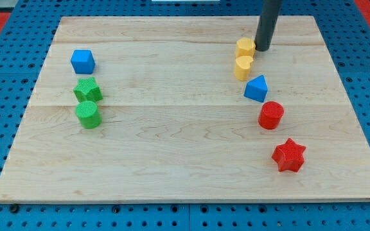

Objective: Slide the blue cube towards the center

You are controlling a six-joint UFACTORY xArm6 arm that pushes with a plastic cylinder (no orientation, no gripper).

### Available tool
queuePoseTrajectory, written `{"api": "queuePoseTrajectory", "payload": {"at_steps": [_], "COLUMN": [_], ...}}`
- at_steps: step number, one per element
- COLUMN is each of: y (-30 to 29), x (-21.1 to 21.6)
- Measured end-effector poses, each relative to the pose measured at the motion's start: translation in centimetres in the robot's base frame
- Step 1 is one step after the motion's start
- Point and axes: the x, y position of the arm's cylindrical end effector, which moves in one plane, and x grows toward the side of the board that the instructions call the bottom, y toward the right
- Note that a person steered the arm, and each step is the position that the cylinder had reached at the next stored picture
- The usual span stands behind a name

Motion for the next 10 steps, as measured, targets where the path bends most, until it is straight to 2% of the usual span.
{"api": "queuePoseTrajectory", "payload": {"at_steps": [1, 2, 3, 4, 6, 7, 8, 9, 10], "y": [-0.3, -0.5, -10.3, -21.2, -31.6, -39.1, -42.1, -38.9, -29.7], "x": [-1.3, -7.8, -8.2, -6.8, 0.2, 0.4, 3.4, 5.8, 5.1]}}
